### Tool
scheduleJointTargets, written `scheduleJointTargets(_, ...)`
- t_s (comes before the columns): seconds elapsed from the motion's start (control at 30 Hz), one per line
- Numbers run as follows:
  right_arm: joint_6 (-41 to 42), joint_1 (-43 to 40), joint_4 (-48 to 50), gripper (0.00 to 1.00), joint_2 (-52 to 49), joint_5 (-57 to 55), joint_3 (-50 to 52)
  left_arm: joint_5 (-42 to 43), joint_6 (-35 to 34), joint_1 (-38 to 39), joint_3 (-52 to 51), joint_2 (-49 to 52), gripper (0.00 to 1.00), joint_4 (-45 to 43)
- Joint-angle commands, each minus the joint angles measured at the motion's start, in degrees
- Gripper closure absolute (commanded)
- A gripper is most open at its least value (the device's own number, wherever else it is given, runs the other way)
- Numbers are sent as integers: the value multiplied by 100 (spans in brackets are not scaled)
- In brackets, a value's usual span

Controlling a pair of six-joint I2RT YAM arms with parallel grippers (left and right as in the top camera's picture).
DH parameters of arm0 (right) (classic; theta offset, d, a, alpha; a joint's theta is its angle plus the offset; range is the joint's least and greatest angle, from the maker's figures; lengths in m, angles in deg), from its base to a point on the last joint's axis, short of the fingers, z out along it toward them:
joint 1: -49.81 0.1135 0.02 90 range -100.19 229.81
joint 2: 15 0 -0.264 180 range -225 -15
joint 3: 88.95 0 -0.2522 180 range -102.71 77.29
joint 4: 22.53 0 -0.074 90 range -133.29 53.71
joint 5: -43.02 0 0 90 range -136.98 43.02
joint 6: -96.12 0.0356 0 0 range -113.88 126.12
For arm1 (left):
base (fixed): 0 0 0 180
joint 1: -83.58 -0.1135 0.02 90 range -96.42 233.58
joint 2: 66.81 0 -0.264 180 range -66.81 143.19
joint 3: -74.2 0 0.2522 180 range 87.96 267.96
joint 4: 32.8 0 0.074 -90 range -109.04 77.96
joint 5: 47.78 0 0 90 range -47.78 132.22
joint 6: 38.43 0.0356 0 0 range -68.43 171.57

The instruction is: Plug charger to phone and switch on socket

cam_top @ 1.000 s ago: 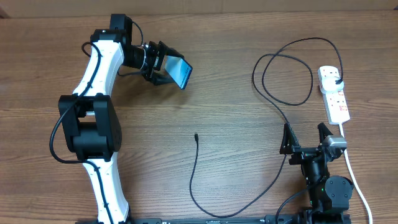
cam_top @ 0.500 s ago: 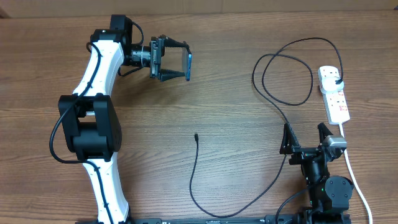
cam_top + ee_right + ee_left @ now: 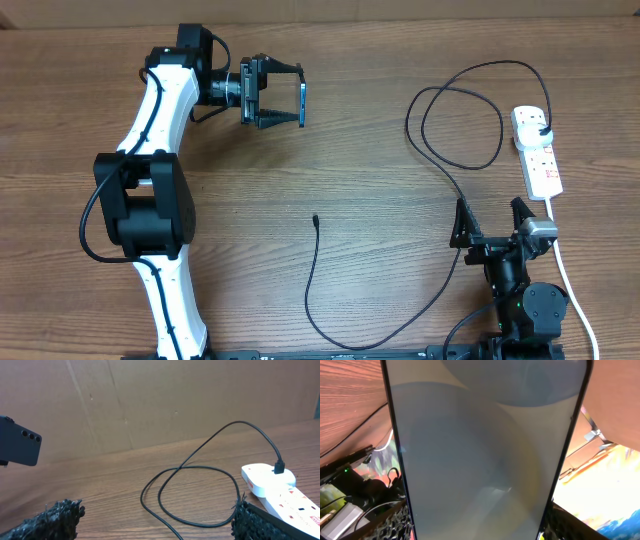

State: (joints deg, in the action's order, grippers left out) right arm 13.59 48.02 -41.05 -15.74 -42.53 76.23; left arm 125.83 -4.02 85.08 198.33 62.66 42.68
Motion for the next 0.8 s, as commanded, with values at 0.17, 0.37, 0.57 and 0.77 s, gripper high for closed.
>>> scheduleJointTargets(0.17, -22, 33, 20, 0, 57, -37, 61, 295, -76, 39, 195, 17, 96, -2)
scheduleJointTargets(0.37, -22, 33, 17, 0, 57, -35, 61, 175, -72, 42, 195, 17, 96, -2)
scheduleJointTargets(0.57, -24, 33, 17, 0, 57, -35, 61, 170, -55, 42, 195, 17, 96, -2)
scheduleJointTargets(0.77, -24, 33, 17, 0, 57, -37, 61, 173, -50, 42, 195, 17, 96, -2)
